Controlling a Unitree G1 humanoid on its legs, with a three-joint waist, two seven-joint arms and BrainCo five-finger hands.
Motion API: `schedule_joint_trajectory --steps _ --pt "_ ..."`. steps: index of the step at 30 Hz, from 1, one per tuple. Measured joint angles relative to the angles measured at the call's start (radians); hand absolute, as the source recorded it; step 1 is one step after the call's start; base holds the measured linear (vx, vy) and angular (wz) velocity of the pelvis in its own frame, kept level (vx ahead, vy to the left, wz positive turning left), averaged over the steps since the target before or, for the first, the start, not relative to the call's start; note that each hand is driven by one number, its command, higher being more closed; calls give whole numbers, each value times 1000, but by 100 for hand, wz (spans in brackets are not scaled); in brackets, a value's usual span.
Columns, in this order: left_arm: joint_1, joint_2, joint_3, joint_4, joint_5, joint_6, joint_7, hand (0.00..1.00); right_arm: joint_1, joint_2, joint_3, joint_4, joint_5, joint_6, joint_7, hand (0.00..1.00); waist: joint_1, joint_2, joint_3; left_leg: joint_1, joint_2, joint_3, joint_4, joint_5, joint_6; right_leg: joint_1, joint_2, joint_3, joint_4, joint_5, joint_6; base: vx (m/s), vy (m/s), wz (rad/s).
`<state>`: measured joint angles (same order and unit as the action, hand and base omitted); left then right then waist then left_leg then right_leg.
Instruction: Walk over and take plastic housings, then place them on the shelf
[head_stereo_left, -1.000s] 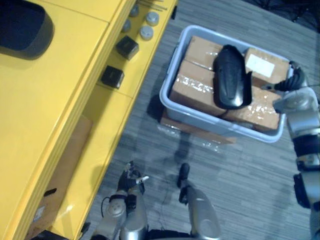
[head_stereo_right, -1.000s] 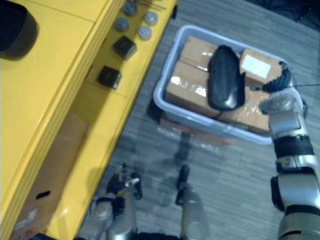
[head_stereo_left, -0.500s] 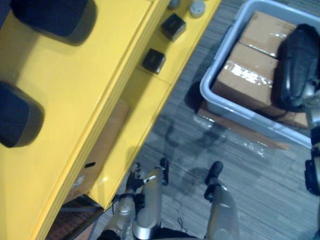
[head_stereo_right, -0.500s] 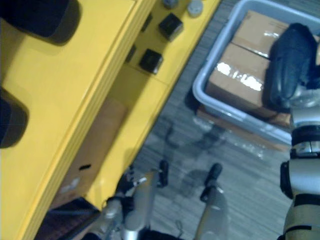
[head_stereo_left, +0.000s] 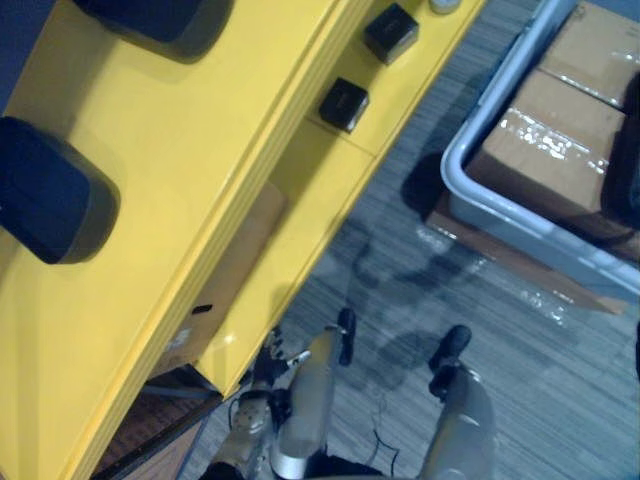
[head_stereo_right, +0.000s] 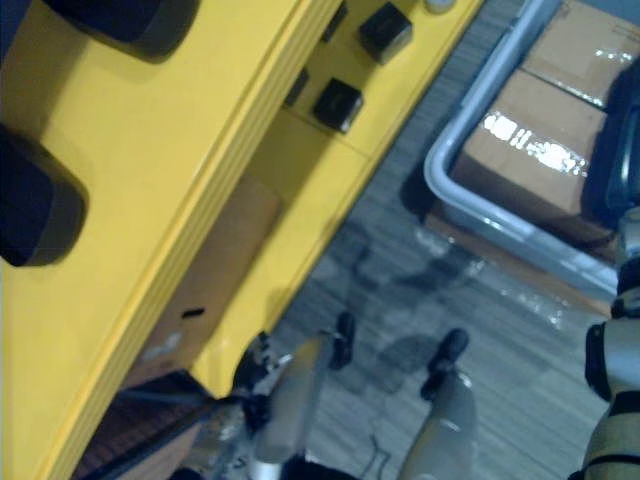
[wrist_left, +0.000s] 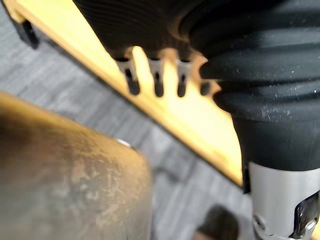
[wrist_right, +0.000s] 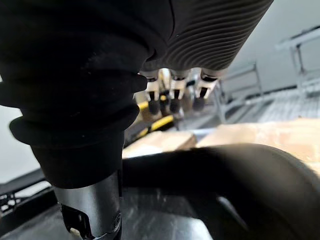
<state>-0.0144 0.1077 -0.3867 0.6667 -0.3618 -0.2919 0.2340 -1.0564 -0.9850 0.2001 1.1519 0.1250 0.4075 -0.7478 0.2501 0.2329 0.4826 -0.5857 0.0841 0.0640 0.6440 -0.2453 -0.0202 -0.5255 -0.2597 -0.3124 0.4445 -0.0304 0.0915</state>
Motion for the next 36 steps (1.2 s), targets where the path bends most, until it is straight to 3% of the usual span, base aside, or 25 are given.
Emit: schedule_joint_trajectory --steps 5,10,16,25,26,30,32,36 --pt "1 1 -11 -10 -26 -6 -1 0 -2 -26 -9 0 0 -5 -64 0 11 4 -3 -10 0 -5 2 0 0 -16 -6 -7 22 -16 -4 13 -3 5" --pt "4 0 -11 -20 -32 -6 -1 0 -6 -37 -42 1 24 -12 -57 0 10 4 -3 -9 2 -5 2 0 -1 -22 -9 -7 38 -30 -5 0 0 0" --pt "4 -1 -12 -23 -34 -6 -1 0 -4 -38 -65 46 89 -6 28 0 12 4 -3 -11 0 -1 -5 0 -1 -34 -17 -8 53 -42 -7 0 0 0" --pt "4 -9 -19 -36 -65 -5 2 0 1 -79 -67 51 97 47 163 0 25 7 -5 -30 -8 0 -6 0 -2 -67 -35 -11 86 -60 -7 5 2 1" --pt "4 -10 -19 -36 -65 -5 2 0 2 -82 -60 51 98 54 175 100 26 9 -6 -30 -9 0 -6 0 -2 -67 -36 -12 87 -60 -7 0 0 0" --pt "2 -20 -20 -36 -65 -6 4 0 13 -105 -57 51 93 85 247 100 40 19 -13 -33 -9 -2 -5 -1 -3 -67 -36 -14 87 -62 -7 0 0 0" --pt "0 -22 -25 -36 -65 -8 3 0 13 -118 -24 51 37 107 295 100 45 21 -15 -36 -9 -3 -4 0 -3 -68 -36 -17 87 -63 -7 0 0 0" --pt "-3 -25 -28 -36 -70 -18 -3 0 31 -130 13 58 -188 149 383 100 58 23 -16 -45 -9 -11 -4 2 -8 -73 -36 -25 87 -64 -8 -2 6 4"
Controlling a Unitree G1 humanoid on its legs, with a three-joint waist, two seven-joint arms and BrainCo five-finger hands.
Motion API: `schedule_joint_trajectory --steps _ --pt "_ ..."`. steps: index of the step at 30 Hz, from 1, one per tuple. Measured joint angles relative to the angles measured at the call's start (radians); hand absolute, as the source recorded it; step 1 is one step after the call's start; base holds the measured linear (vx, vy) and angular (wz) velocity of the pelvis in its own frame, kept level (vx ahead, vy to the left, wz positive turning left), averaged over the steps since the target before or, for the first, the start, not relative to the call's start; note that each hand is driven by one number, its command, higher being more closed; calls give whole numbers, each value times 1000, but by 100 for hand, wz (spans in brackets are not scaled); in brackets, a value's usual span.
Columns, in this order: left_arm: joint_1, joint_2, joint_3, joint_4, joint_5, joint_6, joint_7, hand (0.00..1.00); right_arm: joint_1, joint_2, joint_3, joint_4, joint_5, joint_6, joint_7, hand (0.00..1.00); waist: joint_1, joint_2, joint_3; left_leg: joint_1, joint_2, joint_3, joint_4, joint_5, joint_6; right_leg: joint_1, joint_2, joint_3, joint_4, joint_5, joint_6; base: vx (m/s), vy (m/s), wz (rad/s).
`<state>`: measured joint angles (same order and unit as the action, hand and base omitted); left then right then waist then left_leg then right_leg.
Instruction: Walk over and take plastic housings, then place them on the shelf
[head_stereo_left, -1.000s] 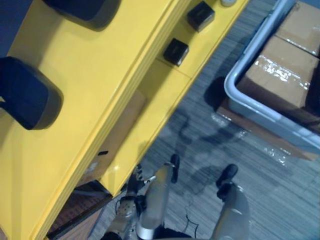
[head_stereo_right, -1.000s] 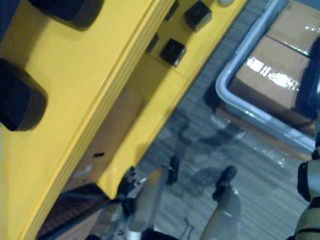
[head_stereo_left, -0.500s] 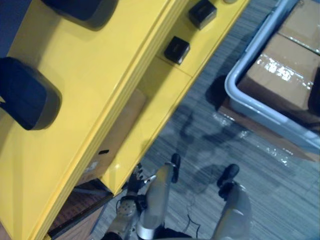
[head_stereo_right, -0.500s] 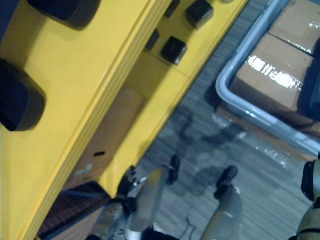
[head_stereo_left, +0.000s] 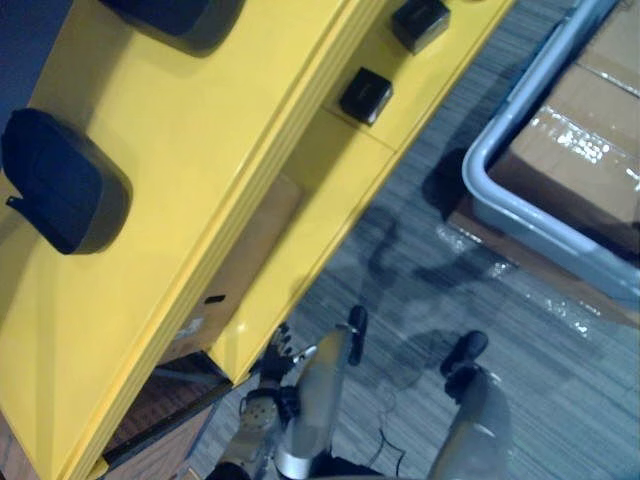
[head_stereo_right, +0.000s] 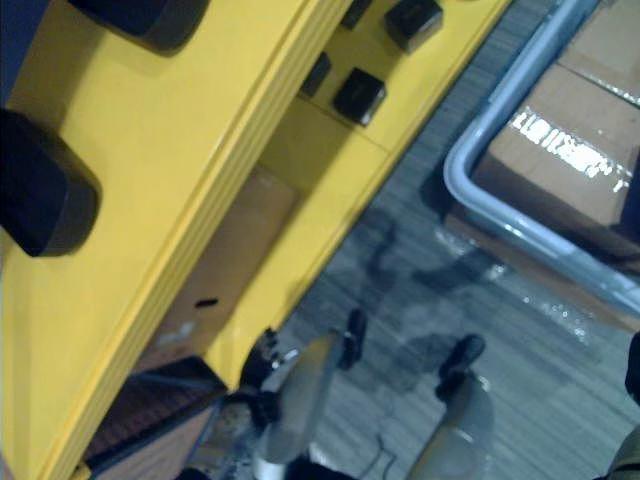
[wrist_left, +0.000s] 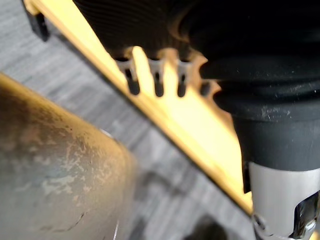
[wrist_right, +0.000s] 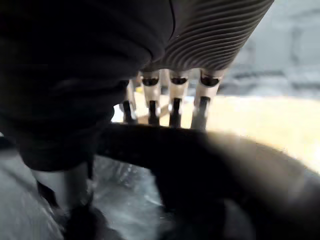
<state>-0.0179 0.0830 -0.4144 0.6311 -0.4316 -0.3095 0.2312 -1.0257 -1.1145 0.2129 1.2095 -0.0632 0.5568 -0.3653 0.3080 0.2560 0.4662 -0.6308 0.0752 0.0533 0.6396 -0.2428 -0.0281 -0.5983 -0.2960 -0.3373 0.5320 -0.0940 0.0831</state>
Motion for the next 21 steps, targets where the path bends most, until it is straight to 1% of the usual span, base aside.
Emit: schedule_joint_trajectory --steps 1,2,5,7,9,10,13,14,17,18,19,20,21 --pt "-1 -2 0 1 0 -2 -1 0 2 -1 9 3 -39 8 17 100 3 1 -1 0 0 -1 0 0 0 0 0 -1 0 0 0 0 0 0" --pt "-1 -5 -1 1 0 -11 -5 0 2 -2 18 16 -112 20 48 100 8 2 -1 -1 0 -3 -1 1 -1 1 0 -4 1 0 -1 18 4 4" --pt "-1 -12 -4 -2 0 -22 -17 0 8 -2 37 30 -217 52 90 100 10 4 -3 -4 -2 -14 -1 1 -2 5 -2 -15 3 -4 -3 31 5 10" --pt "-1 -12 -15 -16 -2 -31 -18 0 23 -2 38 31 -289 56 106 100 12 4 -3 -4 -2 -17 -2 2 -3 6 -3 -19 9 -7 -5 33 5 5" --pt "-1 -13 -31 -28 -4 -33 -24 0 24 -1 37 32 -316 50 113 100 11 4 -3 -4 -2 -19 -1 2 -3 8 -3 -21 10 -7 -6 0 0 0" --pt "-1 -13 -41 -38 -6 -35 -41 0 31 0 36 35 -339 46 129 100 11 4 -3 -4 -2 -22 -1 2 -3 10 -3 -24 10 -7 -7 9 9 5" --pt "1 -14 -64 -66 -32 -39 -67 0 51 15 32 47 -385 14 145 100 -1 4 -3 -2 -3 -46 1 5 -8 35 0 -51 1 -9 -9 13 7 17" --pt "2 -14 -69 -84 -32 -41 -77 0 64 20 24 59 -396 -6 153 100 -4 4 -3 2 -2 -56 1 5 -9 48 2 -63 -3 -10 -10 10 7 20" --pt "11 -13 -66 -150 -34 -57 -84 0 68 43 -10 68 -413 -48 141 100 -13 2 -2 7 -1 -65 2 6 -11 62 5 -74 -7 -10 -11 2 8 8" --pt "11 -12 -63 -169 -34 -57 -84 0 68 51 -21 70 -410 -67 132 100 -19 1 -1 13 1 -65 2 6 -11 69 7 -74 -11 -9 -11 4 23 -5" --pt "11 -12 -58 -198 -33 -58 -82 0 71 74 -35 73 -388 -106 106 100 -31 -1 1 32 7 -65 -2 6 -11 91 16 -75 -25 -7 -10 6 23 -7" --pt "11 -11 -57 -209 -32 -58 -81 0 71 84 -35 74 -367 -125 90 100 -35 -2 1 39 9 -64 -4 6 -11 100 19 -75 -30 -6 -10 8 19 -7" --pt "11 -11 -57 -226 -32 -58 -80 0 70 99 -35 73 -340 -155 70 100 -44 -2 1 49 13 -64 -7 6 -11 112 24 -76 -37 -5 -10 0 7 -9"
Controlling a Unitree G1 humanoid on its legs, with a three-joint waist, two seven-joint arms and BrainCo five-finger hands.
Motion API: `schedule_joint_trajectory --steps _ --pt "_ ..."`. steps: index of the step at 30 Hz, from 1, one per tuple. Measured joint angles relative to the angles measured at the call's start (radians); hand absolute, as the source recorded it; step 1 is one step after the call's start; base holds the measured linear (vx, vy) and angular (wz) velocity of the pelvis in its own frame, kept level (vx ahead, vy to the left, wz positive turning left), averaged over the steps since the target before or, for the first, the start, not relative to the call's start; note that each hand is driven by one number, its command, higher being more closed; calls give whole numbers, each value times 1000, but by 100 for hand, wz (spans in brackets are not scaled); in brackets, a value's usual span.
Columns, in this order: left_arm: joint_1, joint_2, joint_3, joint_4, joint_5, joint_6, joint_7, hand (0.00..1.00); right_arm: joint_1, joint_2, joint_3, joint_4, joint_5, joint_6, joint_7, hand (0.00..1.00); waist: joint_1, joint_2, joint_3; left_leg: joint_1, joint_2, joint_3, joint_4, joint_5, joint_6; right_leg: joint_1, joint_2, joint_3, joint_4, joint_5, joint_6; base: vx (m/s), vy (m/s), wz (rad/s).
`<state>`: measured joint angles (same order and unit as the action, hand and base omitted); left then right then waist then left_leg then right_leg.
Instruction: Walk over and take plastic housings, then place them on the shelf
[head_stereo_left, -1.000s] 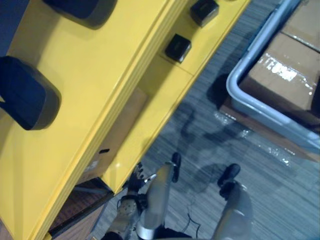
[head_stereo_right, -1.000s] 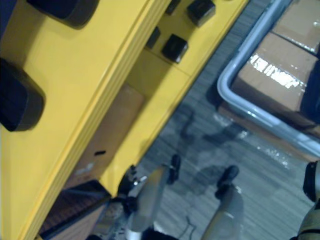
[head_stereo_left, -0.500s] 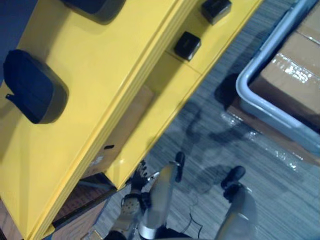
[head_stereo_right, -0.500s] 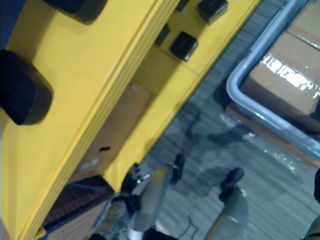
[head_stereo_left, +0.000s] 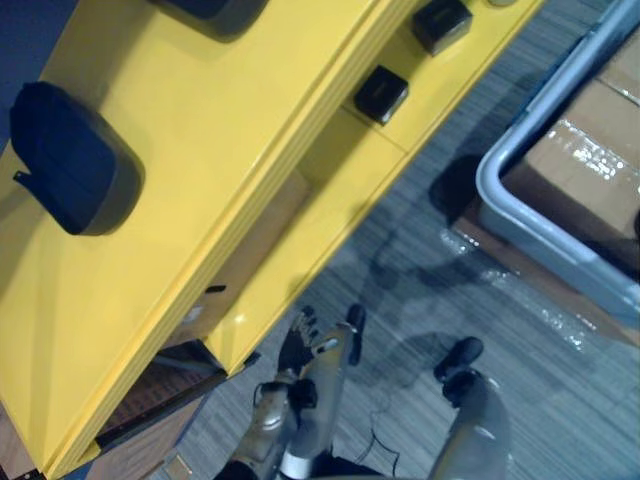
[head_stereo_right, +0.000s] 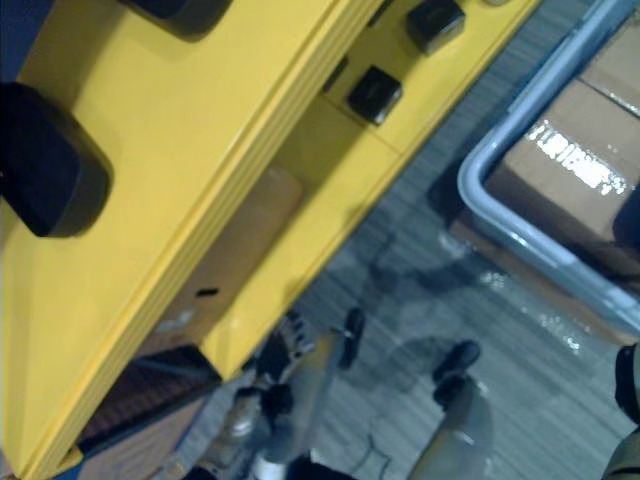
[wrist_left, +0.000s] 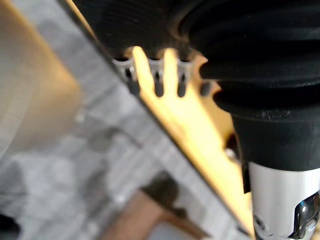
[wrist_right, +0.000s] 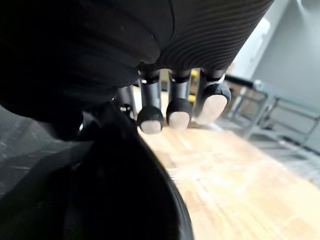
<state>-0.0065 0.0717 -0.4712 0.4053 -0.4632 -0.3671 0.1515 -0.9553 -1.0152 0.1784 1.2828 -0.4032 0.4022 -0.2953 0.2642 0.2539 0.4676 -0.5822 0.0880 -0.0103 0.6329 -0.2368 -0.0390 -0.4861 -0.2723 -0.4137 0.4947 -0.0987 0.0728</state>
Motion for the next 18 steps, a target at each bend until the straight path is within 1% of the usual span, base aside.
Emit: schedule_joint_trajectory --steps 1,3,4,5,6,7,8,9,10,11,12,14,15,16,17,18 --pt "0 0 1 -23 2 0 1 0 -2 24 -3 -2 35 -43 -32 100 -7 -2 2 11 7 3 -5 0 0 9 9 1 -9 4 -2 -3 2 -12" --pt "-4 0 7 -53 10 0 8 0 -3 57 -20 -3 87 -92 -73 100 -12 -12 9 23 17 9 -19 5 -8 17 21 4 -26 12 -8 -5 -13 -16" --pt "-5 1 21 -72 12 -1 24 0 -7 84 -20 -5 115 -120 -104 100 -20 -22 16 28 28 10 -24 7 -13 23 34 3 -38 18 -12 -4 -27 -13" --pt "-9 1 29 -78 12 -1 32 0 -9 97 -20 -9 124 -132 -117 100 -25 -29 20 30 32 11 -28 9 -15 24 40 4 -42 20 -14 1 -39 -14" --pt "-23 4 38 -83 15 -1 47 0 -13 121 -19 -12 138 -155 -139 100 -34 -43 30 36 41 12 -32 11 -19 31 50 4 -50 24 -19 5 -40 -10" --pt "-38 8 42 -85 37 -1 62 0 -14 133 -19 -15 146 -164 -153 100 -40 -52 36 43 46 13 -34 12 -21 36 56 6 -52 26 -22 5 -36 -10" --pt "-52 11 48 -96 52 -1 73 0 -24 141 -18 -21 146 -168 -165 100 -47 -61 42 45 52 15 -34 12 -22 38 61 7 -54 27 -24 5 -30 -12" --pt "-73 14 63 -119 54 -1 83 0 -47 154 -17 -36 145 -170 -169 100 -60 -74 51 48 60 18 -36 15 -25 40 70 9 -56 35 -28 9 -22 -14" --pt "-105 21 69 -132 61 0 90 0 -52 157 -16 -58 145 -171 -176 100 -69 -82 56 55 64 20 -40 16 -28 47 77 12 -63 40 -30 9 -18 -12" --pt "-118 26 74 -137 78 2 92 0 -52 161 -16 -68 145 -171 -180 100 -74 -84 57 59 67 20 -41 17 -29 54 81 12 -68 43 -31 9 -4 -8" --pt "-141 43 79 -161 90 5 96 0 -54 172 -16 -100 145 -168 -183 100 -90 -92 61 75 71 23 -47 18 -31 67 84 13 -74 47 -32 0 7 -11" --pt "-182 62 83 -187 102 19 102 0 -60 182 2 -140 142 -164 -184 100 -99 -112 60 99 74 43 -67 23 -37 72 88 30 -85 54 -35 -10 7 -22" --pt "-211 75 97 -196 127 29 103 0 -84 194 25 -156 137 -162 -184 100 -110 -121 59 105 80 52 -72 26 -40 75 98 38 -102 64 -37 -17 -2 -23" --pt "-230 81 99 -198 137 40 102 0 -91 197 33 -169 134 -160 -184 100 -117 -122 60 106 83 52 -73 27 -41 79 103 38 -110 70 -38 -34 -4 -23" --pt "-279 89 100 -198 170 55 103 0 -100 201 47 -188 133 -159 -184 100 -125 -125 60 109 92 56 -75 28 -43 86 115 41 -130 83 -41 -35 0 -19" --pt "-319 99 100 -199 191 65 106 0 -109 216 50 -209 133 -157 -184 100 -134 -140 58 112 95 66 -87 36 -44 84 120 46 -145 91 -44 -36 -2 -18"
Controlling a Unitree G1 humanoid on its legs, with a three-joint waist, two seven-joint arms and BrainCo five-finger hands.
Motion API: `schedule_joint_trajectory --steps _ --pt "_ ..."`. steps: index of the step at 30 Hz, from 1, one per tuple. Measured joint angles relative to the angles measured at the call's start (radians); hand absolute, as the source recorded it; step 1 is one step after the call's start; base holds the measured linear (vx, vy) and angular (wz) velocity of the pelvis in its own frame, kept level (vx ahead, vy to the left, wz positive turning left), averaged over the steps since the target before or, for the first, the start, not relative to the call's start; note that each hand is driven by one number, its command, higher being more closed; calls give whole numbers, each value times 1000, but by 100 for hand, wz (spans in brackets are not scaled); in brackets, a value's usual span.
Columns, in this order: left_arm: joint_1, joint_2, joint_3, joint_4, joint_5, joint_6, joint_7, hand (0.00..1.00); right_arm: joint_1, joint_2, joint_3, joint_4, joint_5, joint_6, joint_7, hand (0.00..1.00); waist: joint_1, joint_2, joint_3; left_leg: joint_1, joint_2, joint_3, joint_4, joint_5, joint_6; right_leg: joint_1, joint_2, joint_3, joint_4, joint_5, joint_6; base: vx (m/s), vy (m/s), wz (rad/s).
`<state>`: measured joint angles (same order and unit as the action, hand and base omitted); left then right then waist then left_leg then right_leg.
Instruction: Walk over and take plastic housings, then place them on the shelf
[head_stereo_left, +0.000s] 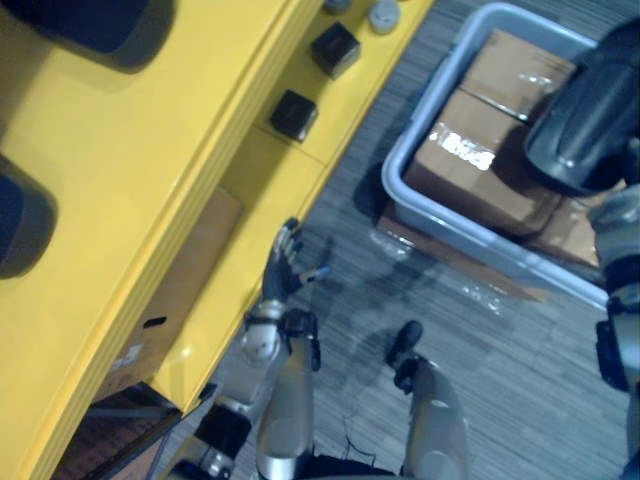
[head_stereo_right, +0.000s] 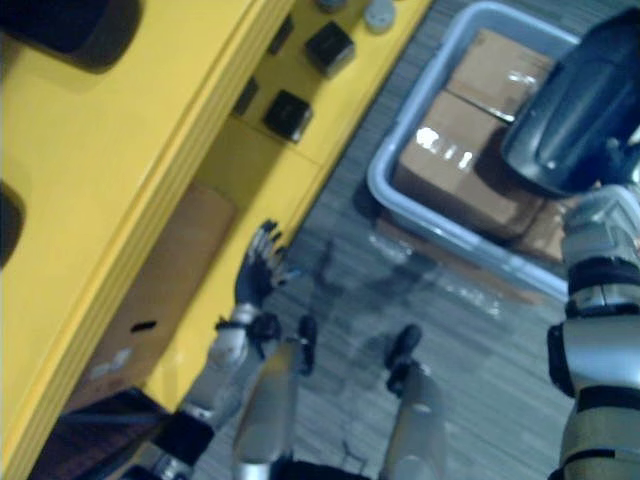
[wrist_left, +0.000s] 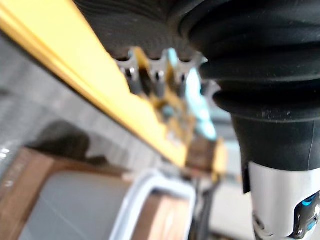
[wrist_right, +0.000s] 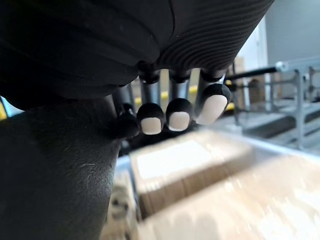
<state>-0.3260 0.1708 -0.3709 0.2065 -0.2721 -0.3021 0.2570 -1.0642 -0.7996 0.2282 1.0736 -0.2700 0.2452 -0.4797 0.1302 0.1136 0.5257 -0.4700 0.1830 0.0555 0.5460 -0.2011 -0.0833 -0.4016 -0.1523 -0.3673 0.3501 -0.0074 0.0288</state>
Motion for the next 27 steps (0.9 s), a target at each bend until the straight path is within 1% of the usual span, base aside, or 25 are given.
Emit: schedule_joint_trajectory --steps 1,3,4,5,6,9,11,13,14,15,16,18,19,20,21,24,26,27 --pt "-22 7 -1 0 9 8 2 0 -8 10 0 -8 0 1 0 100 -9 -8 0 1 0 2 -7 5 0 -1 1 2 -7 5 -1 -23 -3 -18" --pt "-108 26 -2 0 18 31 6 0 -25 44 5 -41 -1 4 -5 100 -25 -36 -1 10 5 20 -30 17 -4 -1 15 17 -40 28 -4 -20 -14 -20" --pt "-129 28 -2 0 19 37 8 0 -32 51 10 -46 -2 4 -7 100 -31 -42 0 12 6 25 -34 19 -4 -1 16 20 -44 32 -5 -15 -11 -22" --pt "-169 29 -1 4 29 54 13 0 -47 58 21 -50 -18 3 -9 100 -38 -47 -2 15 9 36 -35 19 -4 -1 21 28 -53 39 -6 -7 3 -19" --pt "-199 29 -1 9 53 62 15 0 -51 59 21 -65 -21 2 -14 100 -42 -47 -2 16 11 41 -36 19 -4 -2 25 37 -61 47 -4 -3 10 -20" --pt "-293 37 2 56 91 100 46 0 -58 79 21 -125 -49 -17 -36 100 -70 -57 -2 22 12 55 -49 24 -3 -4 28 48 -76 60 -6 7 13 -13" --pt "-339 55 3 81 95 137 57 0 -76 93 37 -170 -70 -54 -50 100 -87 -65 -2 35 12 76 -66 29 -4 -10 31 70 -85 69 -5 14 5 -23" --pt "-377 61 7 95 96 177 79 0 -81 95 48 -233 -102 -100 -67 100 -96 -71 -2 53 12 99 -86 34 -6 -13 33 87 -90 74 -5 26 -3 -23" --pt "-391 61 8 98 96 191 88 0 -81 95 53 -256 -110 -125 -71 100 -104 -73 -2 59 11 102 -94 37 -7 -11 34 90 -93 75 -4 32 -7 -14" --pt "-400 61 9 99 97 204 92 0 -81 95 58 -270 -121 -140 -74 100 -110 -74 -2 65 11 103 -98 38 -8 -6 34 90 -95 76 -5 40 -6 -3" --pt "-411 62 11 101 96 223 95 0 -81 101 69 -292 -140 -174 -85 100 -124 -78 -2 81 11 106 -107 39 -9 6 35 91 -98 76 -5 36 -1 -6" --pt "-424 62 17 101 93 246 104 0 -61 112 69 -340 -177 -217 -89 100 -137 -85 -3 125 9 117 -128 41 -11 35 34 97 -101 76 -5 51 11 -8" --pt "-430 64 21 101 91 249 113 0 -39 112 68 -374 -197 -245 -97 100 -144 -87 -3 145 7 118 -138 41 -11 53 34 97 -105 76 -5 44 17 -3" --pt "-434 66 25 101 88 252 113 0 -23 112 68 -392 -208 -258 -103 100 -145 -90 -4 156 7 120 -142 41 -11 62 34 97 -109 76 -5 0 0 0" --pt "-440 69 39 101 80 258 113 0 5 112 68 -422 -225 -285 -113 100 -148 -96 -7 172 5 121 -152 42 -13 80 35 98 -122 76 -5 0 0 0" --pt "-446 104 45 97 60 262 108 0 78 116 69 -485 -278 -340 -115 100 -153 -102 -9 213 0 121 -168 45 -13 127 38 97 -149 81 1 0 0 0" --pt "-446 119 46 89 10 262 93 0 96 127 72 -490 -305 -360 -115 100 -152 -103 -10 230 -2 123 -173 46 -13 148 39 97 -164 87 3 0 0 0" --pt "-446 125 45 82 -14 260 82 0 107 134 79 -503 -320 -360 -115 100 -152 -104 -10 235 -2 123 -175 46 -13 160 41 97 -180 96 4 0 0 0"
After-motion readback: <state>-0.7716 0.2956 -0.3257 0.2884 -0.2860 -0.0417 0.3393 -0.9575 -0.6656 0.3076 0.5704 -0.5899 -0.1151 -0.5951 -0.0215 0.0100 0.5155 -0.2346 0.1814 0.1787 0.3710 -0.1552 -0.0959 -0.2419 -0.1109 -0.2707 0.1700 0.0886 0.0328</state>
